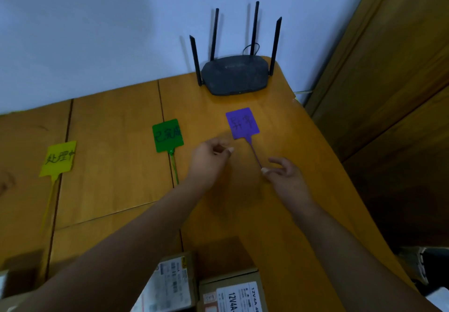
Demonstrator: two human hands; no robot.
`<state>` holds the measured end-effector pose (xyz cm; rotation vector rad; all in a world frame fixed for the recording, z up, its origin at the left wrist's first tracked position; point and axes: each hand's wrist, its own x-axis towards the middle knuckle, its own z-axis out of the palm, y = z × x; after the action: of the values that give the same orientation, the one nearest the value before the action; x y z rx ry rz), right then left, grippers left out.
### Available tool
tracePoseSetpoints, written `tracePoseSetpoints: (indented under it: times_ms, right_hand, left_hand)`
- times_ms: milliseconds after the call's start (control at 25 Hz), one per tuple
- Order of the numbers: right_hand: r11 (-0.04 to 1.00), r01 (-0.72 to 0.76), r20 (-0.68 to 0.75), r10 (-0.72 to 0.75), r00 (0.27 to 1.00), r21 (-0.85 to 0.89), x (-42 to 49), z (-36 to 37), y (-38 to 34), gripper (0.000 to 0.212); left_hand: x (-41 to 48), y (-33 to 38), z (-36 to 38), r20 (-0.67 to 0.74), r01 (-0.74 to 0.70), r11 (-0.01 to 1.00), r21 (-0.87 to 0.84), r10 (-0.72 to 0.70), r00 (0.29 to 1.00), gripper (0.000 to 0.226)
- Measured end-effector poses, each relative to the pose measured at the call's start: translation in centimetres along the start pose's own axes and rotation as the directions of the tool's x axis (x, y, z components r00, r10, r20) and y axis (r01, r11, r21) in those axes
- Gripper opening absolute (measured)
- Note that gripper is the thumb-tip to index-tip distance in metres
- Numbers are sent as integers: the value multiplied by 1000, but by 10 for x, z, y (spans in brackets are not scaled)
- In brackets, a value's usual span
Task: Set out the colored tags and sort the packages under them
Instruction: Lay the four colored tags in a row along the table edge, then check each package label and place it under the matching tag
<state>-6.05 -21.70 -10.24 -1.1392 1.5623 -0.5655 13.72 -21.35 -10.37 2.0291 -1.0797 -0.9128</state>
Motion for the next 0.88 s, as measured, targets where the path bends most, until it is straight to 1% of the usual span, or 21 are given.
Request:
tracePoseSetpoints:
  times_ms: [120,200,280,360,480,600,680,800,880]
  right_hand:
    - [1000,-15,-13,15,1000,-27,-26,0,-20,31]
    - [999,-22,3,23,1000,-41,-59,4,-36,27]
    - [1000,-12,53,12,999,-1,-102,13,-50,24]
    - [1000,5,134,-8,991,26,-153,30,-61,21]
    - [997,-25,232,6,973,78,-226,58,-74,19]
    - [994,-17,272,-14,962,111,-302,85,-83,21]
    - [996,-2,297,-26,955,92,-343,101,-87,24]
    - [997,33,322,-53,945,66,-383,115,-92,30]
    - [997,25,321,-47,946,71,-402,120,-93,30]
  left_hand:
    - [-48,-7,-32,61,-41,999,-22,42,997,12]
    - [-89,-11,-63,57,-48,998,-35,50,997,13]
    - [-132,-10,-96,41,-63,997,-45,65,997,14]
    - [-175,-13,-128,38,-62,995,-79,65,997,15]
    - [-233,-19,-171,48,-47,987,-152,55,997,17]
    - [-293,-34,-217,36,-62,976,-207,71,997,14]
    - [-325,-50,-241,35,-44,969,-243,54,998,12]
    - [-358,-71,-260,16,2,955,-297,3,1000,13]
    - [-375,-83,-266,-3,30,937,-349,-34,999,14]
